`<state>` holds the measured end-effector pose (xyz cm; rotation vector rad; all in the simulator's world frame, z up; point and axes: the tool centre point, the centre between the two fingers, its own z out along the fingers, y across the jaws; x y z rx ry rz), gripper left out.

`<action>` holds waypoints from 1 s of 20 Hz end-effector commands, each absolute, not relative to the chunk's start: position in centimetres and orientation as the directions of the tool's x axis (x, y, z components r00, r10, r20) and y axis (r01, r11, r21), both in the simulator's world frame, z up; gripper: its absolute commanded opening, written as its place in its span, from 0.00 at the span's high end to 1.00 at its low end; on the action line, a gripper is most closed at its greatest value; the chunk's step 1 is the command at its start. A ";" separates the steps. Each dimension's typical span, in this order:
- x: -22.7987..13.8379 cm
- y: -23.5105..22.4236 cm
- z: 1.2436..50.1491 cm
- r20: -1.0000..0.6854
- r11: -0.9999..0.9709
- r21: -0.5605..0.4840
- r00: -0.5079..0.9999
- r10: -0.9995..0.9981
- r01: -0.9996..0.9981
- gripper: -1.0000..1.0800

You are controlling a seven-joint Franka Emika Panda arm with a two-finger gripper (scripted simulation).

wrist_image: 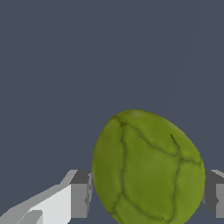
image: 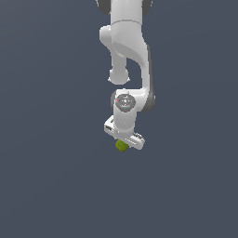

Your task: Pick up the object and move it to a goal position.

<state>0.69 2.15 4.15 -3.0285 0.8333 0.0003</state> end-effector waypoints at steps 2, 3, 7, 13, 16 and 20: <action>0.7 2.1 4.1 0.000 -0.859 0.000 0.859 -0.512 -0.512 1.00; 0.7 2.1 4.1 0.000 -0.859 0.000 0.859 -0.512 -0.512 1.00; 0.7 2.1 4.2 0.000 -0.859 -0.001 0.859 -0.511 -0.511 1.00; 1.6 1.4 6.2 0.028 -0.864 -0.020 0.864 -0.503 -0.503 1.00; 2.6 0.7 8.3 0.058 -0.869 -0.039 0.867 -0.495 -0.493 1.00; 4.1 -0.7 12.5 0.114 -0.878 -0.076 0.871 -0.478 -0.472 1.00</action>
